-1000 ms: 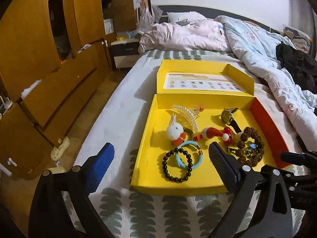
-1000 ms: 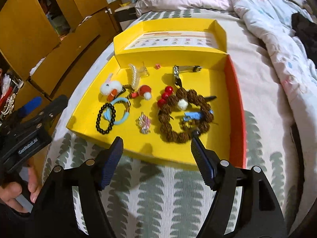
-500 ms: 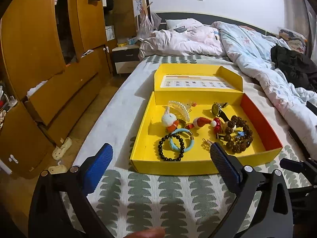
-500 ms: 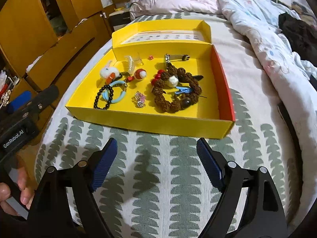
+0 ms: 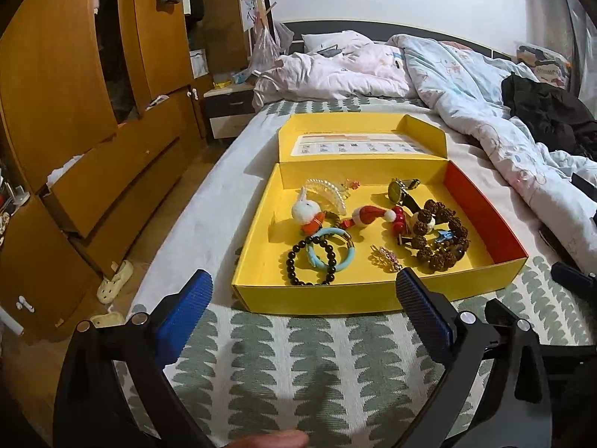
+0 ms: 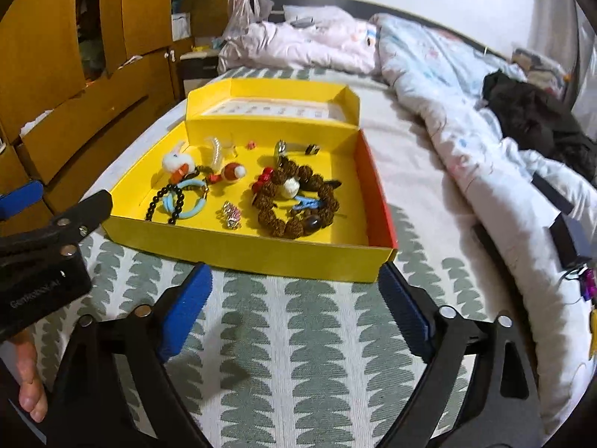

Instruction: Organize jewelry

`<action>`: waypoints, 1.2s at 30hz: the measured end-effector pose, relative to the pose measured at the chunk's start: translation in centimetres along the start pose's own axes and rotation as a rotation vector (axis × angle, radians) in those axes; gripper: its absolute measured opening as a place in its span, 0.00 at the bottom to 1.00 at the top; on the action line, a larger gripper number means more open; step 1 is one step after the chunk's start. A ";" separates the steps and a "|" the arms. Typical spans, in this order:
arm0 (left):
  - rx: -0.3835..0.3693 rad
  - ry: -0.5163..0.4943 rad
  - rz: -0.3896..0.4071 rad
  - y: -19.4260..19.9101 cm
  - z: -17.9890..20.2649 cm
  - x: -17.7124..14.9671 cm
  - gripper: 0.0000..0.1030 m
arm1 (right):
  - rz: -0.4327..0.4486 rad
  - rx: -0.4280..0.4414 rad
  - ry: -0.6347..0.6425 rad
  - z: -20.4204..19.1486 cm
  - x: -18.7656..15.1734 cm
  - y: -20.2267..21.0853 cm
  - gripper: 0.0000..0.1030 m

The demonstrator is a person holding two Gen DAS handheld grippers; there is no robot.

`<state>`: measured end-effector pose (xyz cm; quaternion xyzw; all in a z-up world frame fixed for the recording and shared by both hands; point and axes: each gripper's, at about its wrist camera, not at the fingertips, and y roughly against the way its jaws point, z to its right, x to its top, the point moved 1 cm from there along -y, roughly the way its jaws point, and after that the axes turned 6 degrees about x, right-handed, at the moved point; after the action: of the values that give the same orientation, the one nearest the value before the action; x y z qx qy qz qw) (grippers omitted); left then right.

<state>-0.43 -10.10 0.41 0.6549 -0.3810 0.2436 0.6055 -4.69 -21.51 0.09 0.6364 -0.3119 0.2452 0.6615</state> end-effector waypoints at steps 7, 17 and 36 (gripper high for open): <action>0.013 -0.019 -0.021 -0.5 0.7 -0.3 0.95 | 0.040 -0.011 0.014 0.0 -0.2 0.5 0.93; 0.012 -0.035 -0.037 -0.8 1.3 -0.5 0.95 | 0.044 -0.020 0.037 0.1 -0.3 0.1 0.93; 0.018 -0.039 -0.033 -0.9 1.1 -0.4 0.95 | 0.024 0.000 0.035 0.5 -0.6 -0.9 0.93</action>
<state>-0.09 -11.07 -0.64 0.6711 -0.3797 0.2242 0.5960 -4.54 -22.01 -0.97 0.6283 -0.3077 0.2642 0.6639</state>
